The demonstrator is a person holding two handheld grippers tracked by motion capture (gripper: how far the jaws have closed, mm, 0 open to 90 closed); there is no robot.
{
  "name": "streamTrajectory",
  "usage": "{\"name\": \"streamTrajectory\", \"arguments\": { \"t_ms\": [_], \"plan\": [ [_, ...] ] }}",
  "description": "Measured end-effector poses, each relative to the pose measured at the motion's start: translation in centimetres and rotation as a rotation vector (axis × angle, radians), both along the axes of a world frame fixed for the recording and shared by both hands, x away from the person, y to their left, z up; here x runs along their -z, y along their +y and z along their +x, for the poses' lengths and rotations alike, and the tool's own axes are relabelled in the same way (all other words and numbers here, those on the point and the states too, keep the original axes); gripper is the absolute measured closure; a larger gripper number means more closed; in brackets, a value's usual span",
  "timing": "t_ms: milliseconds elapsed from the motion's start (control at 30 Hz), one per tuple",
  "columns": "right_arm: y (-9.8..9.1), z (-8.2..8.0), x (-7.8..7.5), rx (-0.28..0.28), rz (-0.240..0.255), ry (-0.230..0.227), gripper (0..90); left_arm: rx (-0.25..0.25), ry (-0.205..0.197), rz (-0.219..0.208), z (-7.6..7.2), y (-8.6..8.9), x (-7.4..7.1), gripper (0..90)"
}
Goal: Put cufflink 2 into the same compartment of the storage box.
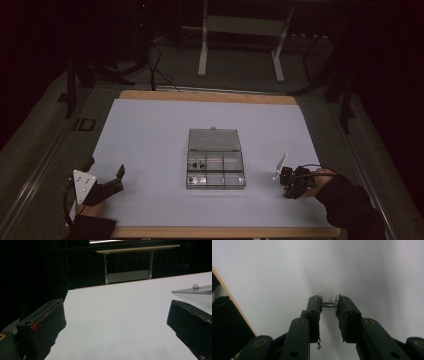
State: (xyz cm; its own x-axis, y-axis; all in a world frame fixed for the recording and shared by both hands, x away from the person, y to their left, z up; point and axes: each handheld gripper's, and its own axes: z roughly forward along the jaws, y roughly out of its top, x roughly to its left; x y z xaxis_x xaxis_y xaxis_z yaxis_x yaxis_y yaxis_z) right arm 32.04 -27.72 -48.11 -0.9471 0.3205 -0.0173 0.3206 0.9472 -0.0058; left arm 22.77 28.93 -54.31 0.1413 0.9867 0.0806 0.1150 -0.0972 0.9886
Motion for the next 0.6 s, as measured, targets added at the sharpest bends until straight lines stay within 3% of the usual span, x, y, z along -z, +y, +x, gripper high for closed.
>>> {"name": "streamTrajectory", "arguments": {
  "t_ms": [267, 600],
  "plan": [
    [1.4, 0.2, -0.7, -0.041, 0.016, 0.003, 72.1, -0.001, 0.000, 0.001, 0.0, 0.0, 0.0, 2.9],
    [3.9, 1.0, -2.8, -0.098, 0.033, -0.021, 72.1, 0.000, 0.001, -0.001, 0.0, 0.0, 0.0, 2.9]
  ]
}}
